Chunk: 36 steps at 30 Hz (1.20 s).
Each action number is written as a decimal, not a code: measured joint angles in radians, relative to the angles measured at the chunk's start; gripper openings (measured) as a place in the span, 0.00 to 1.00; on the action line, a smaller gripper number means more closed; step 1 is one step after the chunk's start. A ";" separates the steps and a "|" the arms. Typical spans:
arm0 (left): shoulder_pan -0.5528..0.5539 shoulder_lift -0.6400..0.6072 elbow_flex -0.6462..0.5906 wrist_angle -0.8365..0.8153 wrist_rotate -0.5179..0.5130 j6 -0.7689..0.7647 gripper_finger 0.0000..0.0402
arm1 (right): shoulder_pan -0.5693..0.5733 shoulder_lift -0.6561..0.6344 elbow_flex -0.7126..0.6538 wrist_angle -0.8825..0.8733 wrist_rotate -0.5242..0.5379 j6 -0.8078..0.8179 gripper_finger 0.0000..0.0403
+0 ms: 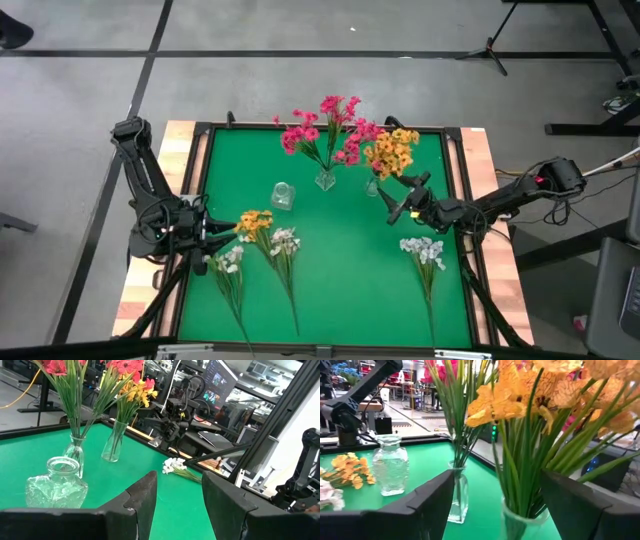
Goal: Sort flowers into vase by color
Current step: Put the right yellow flower into the right transparent vase
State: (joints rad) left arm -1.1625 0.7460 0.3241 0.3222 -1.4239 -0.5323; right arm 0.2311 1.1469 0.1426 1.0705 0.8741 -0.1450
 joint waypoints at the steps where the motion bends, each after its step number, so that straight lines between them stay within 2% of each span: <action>1: 0.000 0.000 0.000 0.000 0.000 0.000 0.38 | 0.012 0.000 0.001 -0.007 0.018 0.010 0.71; 4: 0.000 0.000 0.000 0.000 0.000 0.000 0.38 | 0.045 0.000 0.001 -0.030 0.076 0.055 0.65; 7: 0.000 0.000 0.000 0.000 0.000 0.000 0.38 | 0.060 0.000 0.001 -0.033 0.079 0.128 0.54; 10: 0.000 0.000 0.000 0.000 0.000 0.000 0.38 | 0.057 0.000 0.001 -0.046 0.033 0.197 0.37; 14: 0.000 0.000 0.000 0.000 0.000 0.000 0.38 | 0.057 0.000 0.001 -0.082 0.023 0.241 0.08; 15: 0.000 0.000 0.000 0.000 0.000 0.000 0.38 | 0.057 0.000 0.001 -0.087 0.024 0.243 0.04; 19: 0.000 0.000 0.000 0.000 0.000 0.010 0.38 | 0.032 0.000 0.006 -0.087 0.017 0.269 0.04; 23: 0.000 0.000 0.000 0.000 0.000 0.010 0.38 | -0.038 0.000 0.047 -0.121 -0.084 0.277 0.01; 28: 0.000 0.000 0.000 0.000 0.000 0.011 0.38 | -0.120 0.002 0.132 -0.283 -0.187 0.297 0.01; 31: 0.000 0.000 0.000 0.000 0.000 0.011 0.38 | -0.158 0.003 0.159 -0.348 -0.162 0.295 0.01; 36: 0.000 0.000 0.000 -0.001 0.000 0.011 0.38 | -0.224 0.003 0.160 -0.336 -0.182 0.279 0.01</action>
State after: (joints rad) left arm -1.1623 0.7460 0.3241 0.3215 -1.4239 -0.5213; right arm 0.0069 1.1500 0.3023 0.7347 0.6926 0.1338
